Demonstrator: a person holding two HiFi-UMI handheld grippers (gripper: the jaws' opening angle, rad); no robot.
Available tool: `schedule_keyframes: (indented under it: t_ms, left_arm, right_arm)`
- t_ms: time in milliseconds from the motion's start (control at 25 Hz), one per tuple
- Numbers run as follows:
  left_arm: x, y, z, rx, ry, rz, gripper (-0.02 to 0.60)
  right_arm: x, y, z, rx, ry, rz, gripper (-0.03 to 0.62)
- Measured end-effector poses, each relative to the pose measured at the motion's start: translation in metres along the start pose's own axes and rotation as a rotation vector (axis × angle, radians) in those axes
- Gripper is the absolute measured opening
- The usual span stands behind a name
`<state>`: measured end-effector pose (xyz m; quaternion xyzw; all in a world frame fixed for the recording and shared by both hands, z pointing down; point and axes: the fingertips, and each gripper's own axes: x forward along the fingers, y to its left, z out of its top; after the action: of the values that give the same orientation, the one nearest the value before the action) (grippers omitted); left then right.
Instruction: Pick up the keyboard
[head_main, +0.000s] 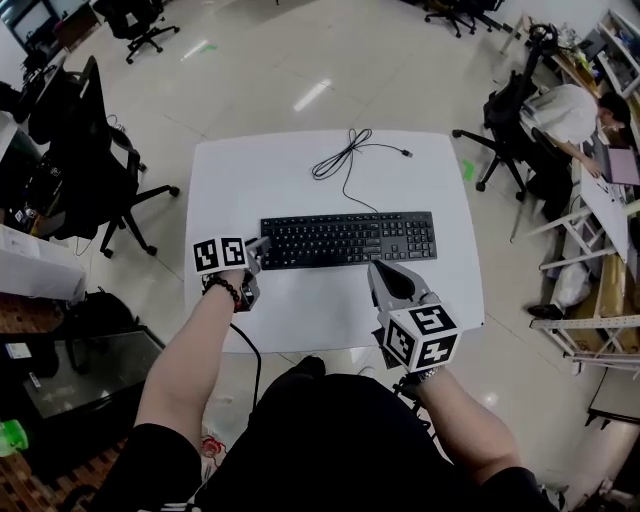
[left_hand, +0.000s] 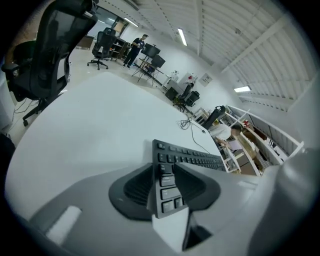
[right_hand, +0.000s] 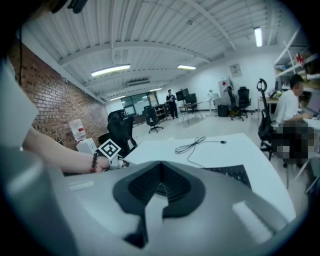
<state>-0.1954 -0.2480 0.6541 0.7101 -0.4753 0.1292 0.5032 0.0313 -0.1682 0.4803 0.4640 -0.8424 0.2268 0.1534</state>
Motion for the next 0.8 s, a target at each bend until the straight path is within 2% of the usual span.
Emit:
schedule_keyframes:
  t_ms: [200, 360, 480, 600, 800]
  left_arm:
    - [0.012, 0.009, -0.006, -0.046, 0.044, -0.034, 0.132]
    - [0.016, 0.008, -0.006, -0.087, 0.050, -0.092, 0.106]
    - [0.015, 0.007, -0.008, -0.113, 0.051, -0.108, 0.097]
    - [0.011, 0.004, -0.007, -0.113, 0.044, -0.101, 0.092]
    - [-0.004, -0.013, 0.005, -0.090, 0.024, -0.117, 0.086]
  right_arm:
    - [0.007, -0.006, -0.004, 0.025, 0.015, -0.020, 0.002]
    - [0.013, -0.009, -0.007, 0.040, 0.022, -0.027, 0.002]
    - [0.016, -0.012, -0.014, 0.068, 0.033, -0.023, 0.002]
    - [0.021, -0.015, -0.024, 0.129, 0.057, -0.005, 0.002]
    - [0.031, -0.026, -0.048, 0.305, 0.111, 0.019, 0.011]
